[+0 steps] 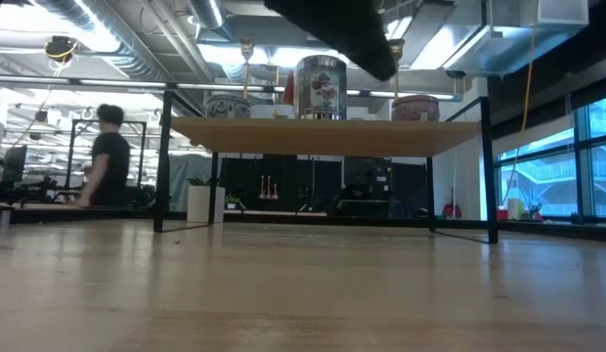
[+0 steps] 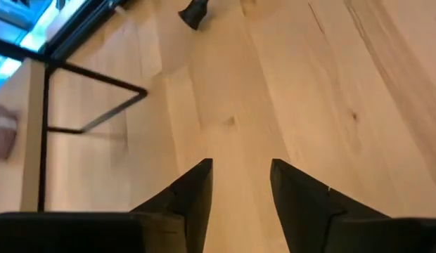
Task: Pick & Place candle stick holders
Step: Put the black candle holder on the shelf
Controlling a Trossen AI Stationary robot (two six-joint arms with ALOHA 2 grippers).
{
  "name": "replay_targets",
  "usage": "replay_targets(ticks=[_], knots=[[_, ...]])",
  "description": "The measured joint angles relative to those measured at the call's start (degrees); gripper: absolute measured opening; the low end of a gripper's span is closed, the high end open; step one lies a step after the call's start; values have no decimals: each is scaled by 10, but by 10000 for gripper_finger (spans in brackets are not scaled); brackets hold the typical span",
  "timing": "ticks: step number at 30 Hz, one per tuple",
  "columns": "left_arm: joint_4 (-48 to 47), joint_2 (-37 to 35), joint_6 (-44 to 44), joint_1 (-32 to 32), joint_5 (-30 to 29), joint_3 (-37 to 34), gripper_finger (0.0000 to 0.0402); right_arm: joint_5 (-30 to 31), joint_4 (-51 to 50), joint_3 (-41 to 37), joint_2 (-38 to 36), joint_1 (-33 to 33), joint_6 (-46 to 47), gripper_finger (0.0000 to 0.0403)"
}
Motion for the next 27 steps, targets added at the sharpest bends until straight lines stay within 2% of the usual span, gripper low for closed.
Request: replay_targets(ticks=[6, 9, 13, 17, 23, 27], knots=[[-34, 2, -25, -17, -20, 0, 125, -166, -3, 0, 18, -8, 57, 136], [-74, 2, -54, -33, -35, 0, 119, -216, -28, 0, 20, -7, 77, 142], [-127, 0, -106, -61, -109, -1, 108, -224, -72, -2, 28, -4, 90, 152], [-185, 0, -154, -92, -205, -1, 96, -239, -72, -20, 39, -4, 86, 164], [-310, -18, -333, -131, -305, -1, 83, -261, -48, -48, 44, -4, 79, 182], [-360, -52, -426, -158, -376, -6, 82, -262, -41, -53, 44, -4, 64, 189]])
